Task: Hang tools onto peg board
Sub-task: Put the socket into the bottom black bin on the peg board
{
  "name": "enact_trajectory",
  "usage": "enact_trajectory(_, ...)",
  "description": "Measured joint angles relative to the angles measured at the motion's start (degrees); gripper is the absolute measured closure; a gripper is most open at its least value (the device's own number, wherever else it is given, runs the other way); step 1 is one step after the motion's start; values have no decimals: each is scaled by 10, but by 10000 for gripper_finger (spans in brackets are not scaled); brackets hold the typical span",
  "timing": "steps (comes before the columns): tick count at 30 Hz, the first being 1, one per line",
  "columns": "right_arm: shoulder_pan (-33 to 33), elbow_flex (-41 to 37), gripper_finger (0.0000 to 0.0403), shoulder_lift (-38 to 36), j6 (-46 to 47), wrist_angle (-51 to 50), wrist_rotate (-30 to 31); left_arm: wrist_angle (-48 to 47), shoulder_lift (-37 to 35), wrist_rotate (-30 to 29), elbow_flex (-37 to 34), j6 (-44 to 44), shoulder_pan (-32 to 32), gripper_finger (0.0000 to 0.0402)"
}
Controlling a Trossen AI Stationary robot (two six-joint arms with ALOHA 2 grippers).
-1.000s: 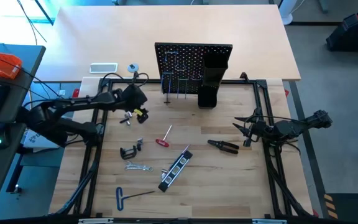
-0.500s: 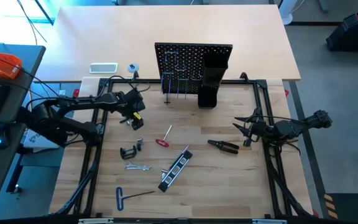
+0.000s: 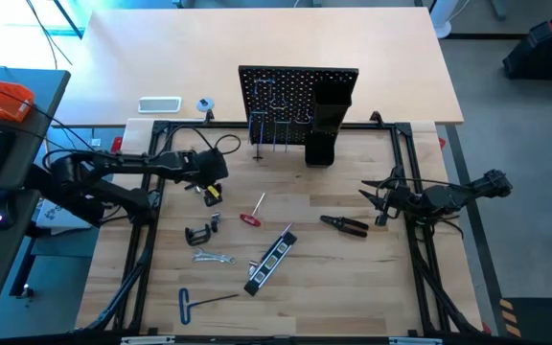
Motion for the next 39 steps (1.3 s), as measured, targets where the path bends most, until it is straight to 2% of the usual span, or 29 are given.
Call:
enact_trajectory(8,0,0,284,0,0,0,0,7,67,28,3,8,6,176)
enact_trajectory(14,0,0,284,0,0,0,0,31,77,34,2,19,1,253)
enact_trajectory(22,0,0,284,0,0,0,0,15,79,42,2,33,1,353)
enact_trajectory(30,0,0,284,0,0,0,0,38,81,37,10,16,-5,355)
enact_trajectory(39,0,0,284,0,0,0,0,137,84,43,65,-21,-73,355)
